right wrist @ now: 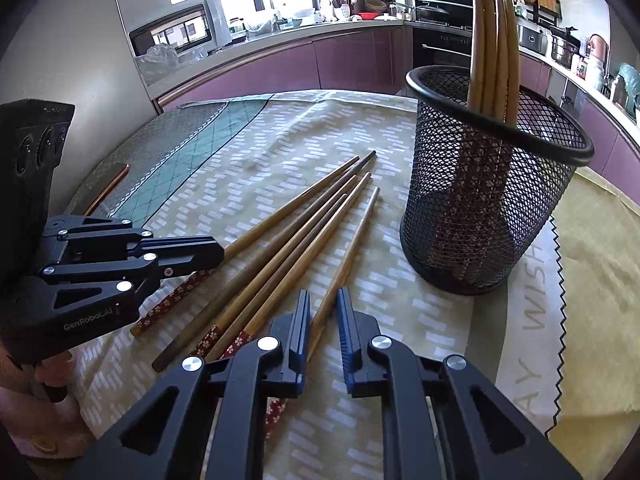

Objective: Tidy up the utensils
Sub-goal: 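Close the right gripper on a chopstick while the left gripper grasps another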

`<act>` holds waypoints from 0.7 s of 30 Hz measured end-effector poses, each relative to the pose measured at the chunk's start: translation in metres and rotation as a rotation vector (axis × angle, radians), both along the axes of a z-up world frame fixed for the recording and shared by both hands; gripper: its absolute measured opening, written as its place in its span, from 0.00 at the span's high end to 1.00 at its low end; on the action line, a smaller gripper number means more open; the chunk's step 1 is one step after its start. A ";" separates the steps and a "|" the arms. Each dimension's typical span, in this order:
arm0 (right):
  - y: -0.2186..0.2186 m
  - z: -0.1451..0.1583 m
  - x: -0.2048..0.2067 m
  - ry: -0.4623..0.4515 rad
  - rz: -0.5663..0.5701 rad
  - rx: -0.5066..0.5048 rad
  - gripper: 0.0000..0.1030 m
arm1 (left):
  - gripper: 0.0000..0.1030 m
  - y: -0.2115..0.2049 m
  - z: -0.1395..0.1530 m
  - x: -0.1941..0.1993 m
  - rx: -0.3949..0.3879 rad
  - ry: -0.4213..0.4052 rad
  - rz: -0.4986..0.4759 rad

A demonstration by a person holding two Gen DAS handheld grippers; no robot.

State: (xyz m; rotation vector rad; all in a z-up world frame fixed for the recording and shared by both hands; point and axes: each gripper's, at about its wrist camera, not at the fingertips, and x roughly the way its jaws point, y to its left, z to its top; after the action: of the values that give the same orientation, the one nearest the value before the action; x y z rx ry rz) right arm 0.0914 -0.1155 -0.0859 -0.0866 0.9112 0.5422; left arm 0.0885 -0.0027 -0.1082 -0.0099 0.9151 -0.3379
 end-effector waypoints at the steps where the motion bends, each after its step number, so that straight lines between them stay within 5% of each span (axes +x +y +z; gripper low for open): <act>1: 0.000 0.000 0.001 0.003 0.000 -0.001 0.88 | 0.95 -0.001 0.000 -0.001 0.005 0.003 -0.001; 5: 0.000 0.001 0.001 0.010 0.003 -0.016 0.87 | 0.86 -0.008 0.003 0.000 0.031 0.000 -0.021; 21: -0.011 -0.001 0.008 0.037 -0.046 0.060 0.93 | 0.93 -0.019 -0.003 0.033 0.048 0.000 0.015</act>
State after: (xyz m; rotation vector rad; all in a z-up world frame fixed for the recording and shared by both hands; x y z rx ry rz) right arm 0.0997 -0.1264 -0.0867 -0.0013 0.9299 0.5299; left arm 0.1219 -0.0217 -0.1109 0.0275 0.9227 -0.3020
